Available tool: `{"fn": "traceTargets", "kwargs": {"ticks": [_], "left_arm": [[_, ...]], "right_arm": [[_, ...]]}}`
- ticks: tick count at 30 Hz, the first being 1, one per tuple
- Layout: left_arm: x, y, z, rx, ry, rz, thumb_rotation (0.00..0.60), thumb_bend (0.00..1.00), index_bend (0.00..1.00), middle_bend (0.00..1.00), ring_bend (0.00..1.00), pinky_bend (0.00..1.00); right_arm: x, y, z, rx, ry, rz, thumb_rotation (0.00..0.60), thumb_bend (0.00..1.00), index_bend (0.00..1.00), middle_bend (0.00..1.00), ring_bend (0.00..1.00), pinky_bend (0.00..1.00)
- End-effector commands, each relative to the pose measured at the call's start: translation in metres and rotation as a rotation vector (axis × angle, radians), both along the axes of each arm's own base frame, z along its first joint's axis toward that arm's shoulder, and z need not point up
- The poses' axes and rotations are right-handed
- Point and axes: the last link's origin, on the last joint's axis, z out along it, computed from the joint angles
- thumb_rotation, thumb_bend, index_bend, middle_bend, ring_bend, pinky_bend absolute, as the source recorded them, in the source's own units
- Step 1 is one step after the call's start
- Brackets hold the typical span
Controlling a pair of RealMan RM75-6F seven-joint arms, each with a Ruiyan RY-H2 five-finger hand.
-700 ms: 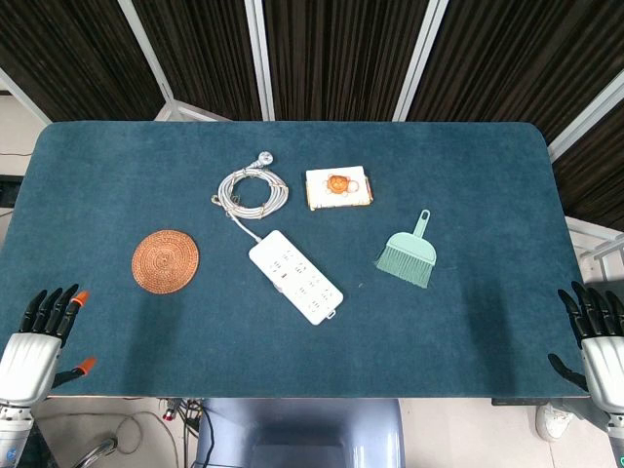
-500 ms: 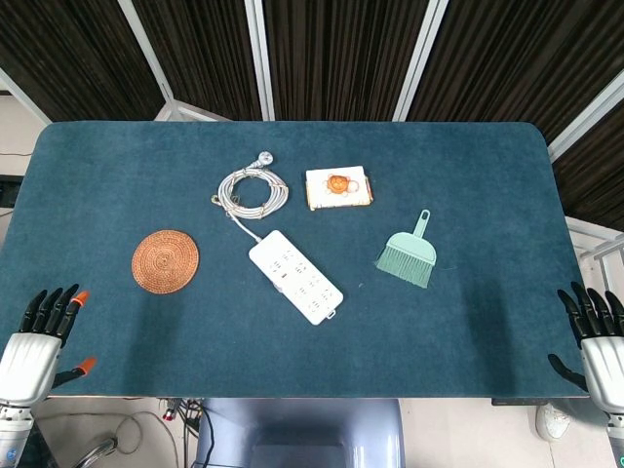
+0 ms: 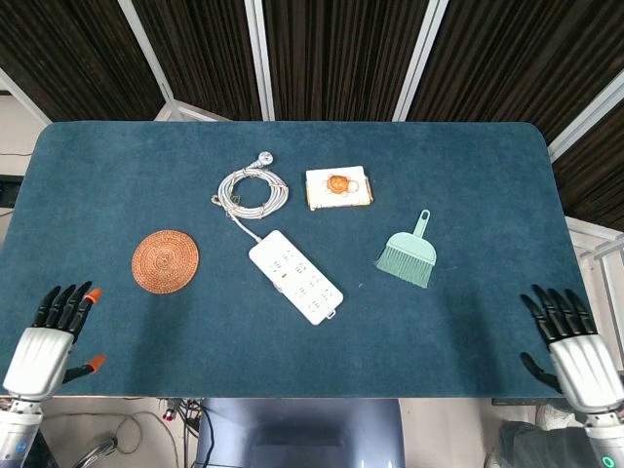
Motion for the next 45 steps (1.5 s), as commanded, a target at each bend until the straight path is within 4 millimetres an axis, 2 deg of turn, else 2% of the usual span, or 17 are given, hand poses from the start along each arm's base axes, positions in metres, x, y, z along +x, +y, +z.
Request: {"fn": "traceTargets", "kwargs": {"ticks": [1,10,17,26,34,45], "left_arm": [[0.02,0.016,-0.001,-0.015,-0.001,-0.049,0.6,0.0,0.0,0.0,0.0,0.0],[0.088,0.057,-0.018,-0.122,-0.001,-0.162,0.6,0.0,0.0,0.0,0.0,0.0],[0.124,0.086,-0.038,-0.195,0.012,-0.199,0.6,0.0,0.0,0.01,0.0,0.0],[0.167,0.113,-0.068,-0.273,0.032,-0.25,0.6,0.0,0.01,0.02,0.0,0.0],[0.192,0.127,-0.09,-0.314,0.054,-0.282,0.6,0.0,0.02,0.02,0.0,0.0],[0.208,0.135,-0.115,-0.367,0.093,-0.305,0.6,0.0,0.02,0.03,0.0,0.0]], "right_arm": [[0.023,-0.011,-0.018,0.062,0.029,0.125,0.6,0.46,0.0,0.0,0.0,0.0],[0.075,-0.034,-0.075,0.218,0.117,0.268,0.6,0.46,0.0,0.0,0.0,0.02],[0.098,-0.047,-0.119,0.313,0.131,0.282,0.6,0.46,0.0,0.0,0.0,0.03],[0.123,-0.063,-0.164,0.38,0.122,0.291,0.6,0.47,0.0,0.02,0.05,0.13],[0.138,-0.074,-0.196,0.433,0.118,0.293,0.6,0.63,0.02,0.04,0.06,0.14],[0.15,-0.09,-0.219,0.457,0.104,0.276,0.6,0.66,0.03,0.05,0.07,0.16]]}}
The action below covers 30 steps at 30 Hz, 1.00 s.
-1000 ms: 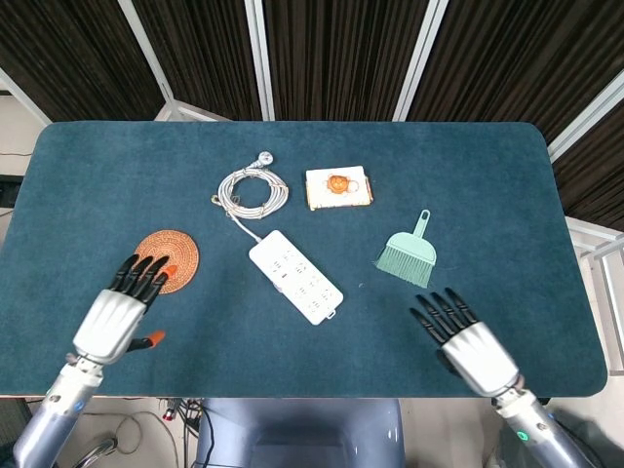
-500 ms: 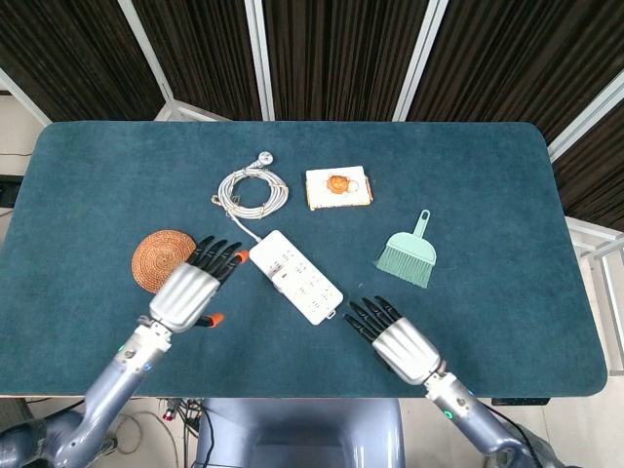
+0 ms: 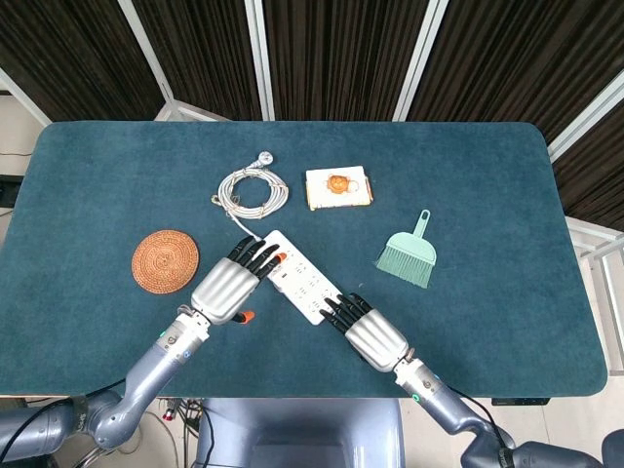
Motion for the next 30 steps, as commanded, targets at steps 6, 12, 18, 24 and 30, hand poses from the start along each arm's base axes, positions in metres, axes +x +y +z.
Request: {"fn": "traceTargets", "kwargs": {"ticks": [6,12,18,24,30], "left_arm": [[0.006,0.003,-0.017,-0.029,0.033,-0.01,0.6,0.0,0.03,0.04,0.0,0.0],[0.007,0.003,-0.03,-0.05,0.053,-0.012,0.6,0.0,0.03,0.04,0.0,0.0],[0.01,0.004,-0.04,-0.058,0.062,-0.014,0.6,0.0,0.04,0.04,0.0,0.0],[0.011,0.006,-0.049,-0.066,0.075,-0.012,0.6,0.0,0.05,0.05,0.0,0.0],[0.01,0.007,-0.055,-0.075,0.083,-0.005,0.6,0.0,0.06,0.06,0.0,0.0]], "right_arm": [[0.004,-0.005,-0.013,0.025,-0.008,-0.014,0.6,0.72,0.04,0.06,0.08,0.17],[0.005,-0.008,-0.021,0.043,-0.017,-0.025,0.6,0.75,0.06,0.07,0.09,0.18],[0.006,-0.011,-0.029,0.052,-0.019,-0.025,0.6,0.75,0.06,0.07,0.09,0.18],[0.005,-0.014,-0.036,0.058,-0.014,-0.032,0.6,0.75,0.07,0.07,0.09,0.18],[0.004,-0.011,-0.039,0.069,-0.016,-0.029,0.6,0.75,0.07,0.07,0.09,0.18]]}}
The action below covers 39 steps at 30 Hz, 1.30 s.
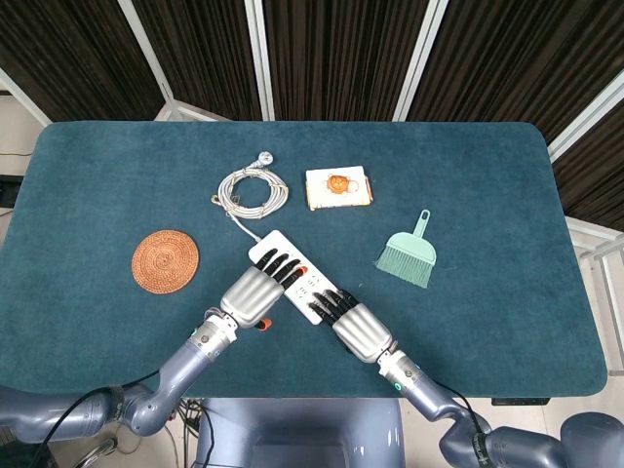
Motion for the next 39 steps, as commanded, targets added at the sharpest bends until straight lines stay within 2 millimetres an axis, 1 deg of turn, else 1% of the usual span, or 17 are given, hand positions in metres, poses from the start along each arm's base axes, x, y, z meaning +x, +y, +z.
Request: {"fn": "traceTargets", "kwargs": {"ticks": [1,7,14,19,23,29,39], "left_arm": [[0.0,0.0,-0.003,-0.004,0.002,0.002,0.6,0.0,0.07,0.07,0.0,0.0],[-0.003,0.001,-0.009,-0.001,0.019,0.004,0.6,0.0,0.1,0.13,0.01,0.0],[-0.002,0.01,-0.02,0.027,0.03,0.001,0.6,0.03,0.15,0.2,0.05,0.06],[0.0,0.017,-0.026,0.043,0.028,0.001,0.6,0.03,0.17,0.21,0.06,0.07],[0.001,0.021,-0.026,0.05,0.011,0.009,0.6,0.03,0.17,0.22,0.06,0.07],[0.001,0.028,-0.027,0.056,0.01,0.014,0.6,0.08,0.24,0.27,0.07,0.07],[-0.002,0.039,-0.03,0.075,0.03,0.02,0.6,0.12,0.28,0.31,0.08,0.09]], "right_arm": [[0.0,0.002,-0.001,0.004,0.001,0.003,0.6,0.75,0.07,0.07,0.09,0.18],[-0.003,0.005,-0.004,0.015,0.006,0.004,0.6,0.75,0.08,0.08,0.09,0.18],[-0.007,0.008,-0.005,0.019,0.019,0.002,0.6,0.75,0.08,0.08,0.09,0.18],[-0.009,0.008,-0.003,0.016,0.023,0.0,0.6,0.75,0.09,0.09,0.1,0.18],[-0.009,0.008,-0.002,0.011,0.021,0.0,0.6,0.75,0.09,0.09,0.1,0.18],[-0.011,0.007,0.0,0.007,0.02,-0.005,0.6,0.75,0.09,0.09,0.1,0.18],[-0.014,0.008,0.002,0.004,0.025,-0.011,0.6,0.75,0.09,0.09,0.1,0.18]]}}
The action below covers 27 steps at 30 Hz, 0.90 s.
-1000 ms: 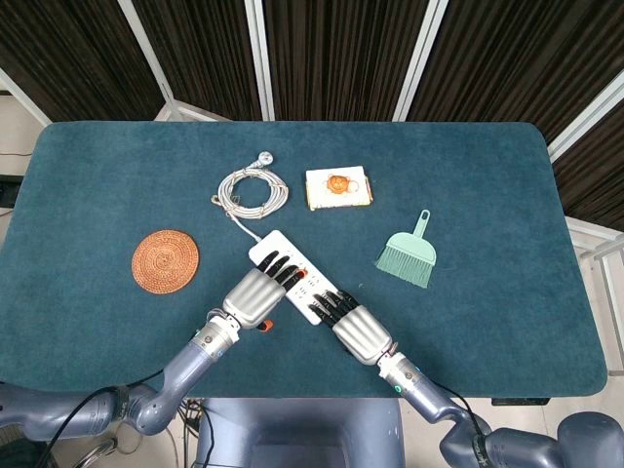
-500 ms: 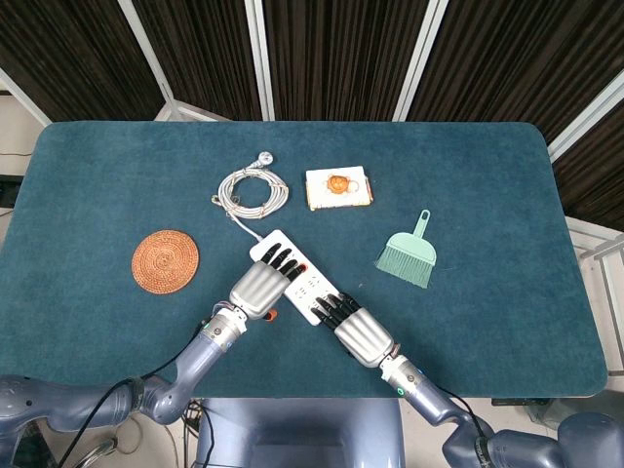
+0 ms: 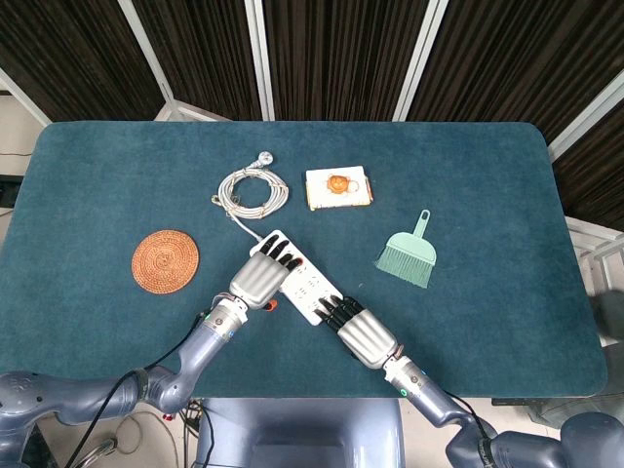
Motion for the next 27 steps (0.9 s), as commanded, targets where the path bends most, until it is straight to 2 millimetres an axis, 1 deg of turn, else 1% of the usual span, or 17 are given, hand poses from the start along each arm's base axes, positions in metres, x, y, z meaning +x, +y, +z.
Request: {"fn": "traceTargets", "kwargs": {"ticks": [1,7,13,27], "left_arm": [[0.0,0.002,-0.002,0.0,0.002,0.0,0.6,0.12,0.28,0.31,0.08,0.09],[0.002,0.003,-0.007,-0.003,0.001,-0.005,0.6,0.13,0.32,0.34,0.1,0.1],[0.001,0.005,-0.012,-0.002,0.005,-0.002,0.6,0.16,0.39,0.39,0.11,0.1],[-0.005,0.006,-0.013,0.013,0.009,-0.011,0.6,0.31,0.48,0.49,0.15,0.11]], "right_arm": [[0.0,0.0,0.0,-0.001,0.001,-0.001,0.6,0.75,0.09,0.09,0.1,0.18],[-0.002,0.0,0.0,-0.002,0.006,-0.004,0.6,0.75,0.09,0.09,0.1,0.18],[-0.004,0.0,0.001,-0.005,0.008,-0.01,0.6,0.75,0.09,0.09,0.1,0.18],[-0.005,0.0,-0.002,-0.003,0.01,-0.01,0.6,0.75,0.1,0.09,0.1,0.18]]}}
